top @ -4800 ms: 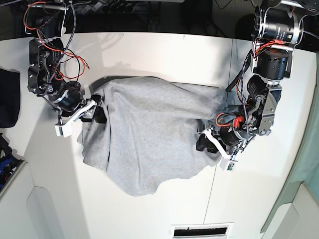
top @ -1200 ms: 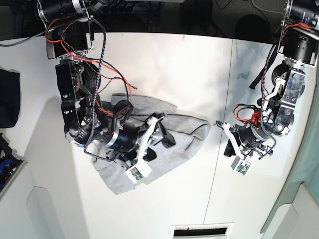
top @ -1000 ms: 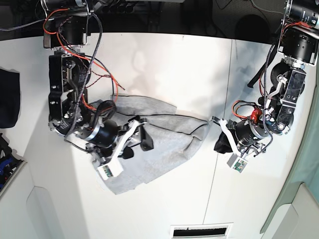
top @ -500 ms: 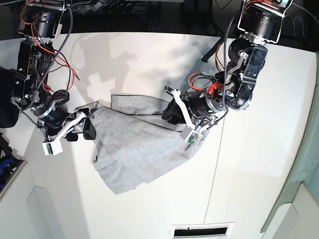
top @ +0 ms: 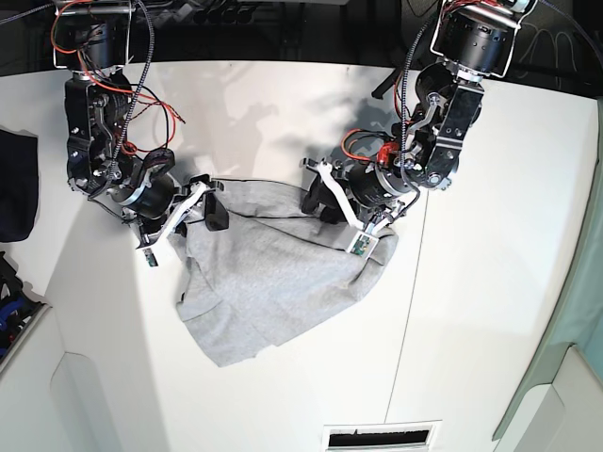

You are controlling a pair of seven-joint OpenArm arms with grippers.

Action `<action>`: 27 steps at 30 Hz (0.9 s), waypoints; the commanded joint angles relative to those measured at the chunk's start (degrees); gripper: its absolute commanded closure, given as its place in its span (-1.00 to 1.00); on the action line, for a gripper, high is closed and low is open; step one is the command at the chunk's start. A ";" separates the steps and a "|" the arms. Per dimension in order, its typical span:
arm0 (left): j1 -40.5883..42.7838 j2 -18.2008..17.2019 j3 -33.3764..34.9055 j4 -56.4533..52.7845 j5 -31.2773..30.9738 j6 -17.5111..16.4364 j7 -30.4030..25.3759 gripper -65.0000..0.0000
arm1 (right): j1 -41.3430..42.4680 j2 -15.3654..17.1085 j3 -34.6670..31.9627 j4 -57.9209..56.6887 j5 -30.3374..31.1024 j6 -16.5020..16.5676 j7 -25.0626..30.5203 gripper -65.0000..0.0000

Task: Layout the t-shirt on the table in an organized manner, then fold the t-shirt properly
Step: 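Pull the shirt apart between both grippers to stretch it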

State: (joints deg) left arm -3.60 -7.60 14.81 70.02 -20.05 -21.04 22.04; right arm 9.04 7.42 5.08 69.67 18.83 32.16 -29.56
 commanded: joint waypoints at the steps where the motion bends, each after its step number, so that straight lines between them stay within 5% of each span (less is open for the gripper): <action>1: -0.72 -0.04 -0.15 -0.24 0.66 0.35 -0.07 0.34 | 1.07 -0.33 -0.26 0.85 1.03 0.61 1.55 0.38; 5: -0.70 0.00 -0.15 -1.57 1.05 0.33 -1.07 1.00 | 1.07 -1.18 -0.26 0.85 -0.26 0.59 3.87 1.00; 13: -2.95 -3.34 -0.17 -1.44 4.44 7.19 -1.05 1.00 | 3.02 -0.44 3.87 5.46 -0.83 0.61 3.56 1.00; 18: -4.70 -9.75 -0.26 -1.33 4.46 7.17 -0.74 1.00 | 2.99 -0.04 9.09 17.11 1.40 0.61 -2.58 1.00; 22: -6.47 -15.26 -0.28 -1.11 4.46 7.19 -0.37 1.00 | 3.02 3.26 11.69 21.75 4.98 0.59 -3.89 1.00; 27: -6.99 -23.87 -0.28 3.87 4.52 13.35 -0.31 1.00 | 2.80 7.74 15.47 22.16 5.60 0.57 -4.15 1.00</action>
State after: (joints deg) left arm -9.28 -30.81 14.96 72.77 -15.79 -7.99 22.94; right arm 10.90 14.50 20.29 90.65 23.27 32.73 -35.27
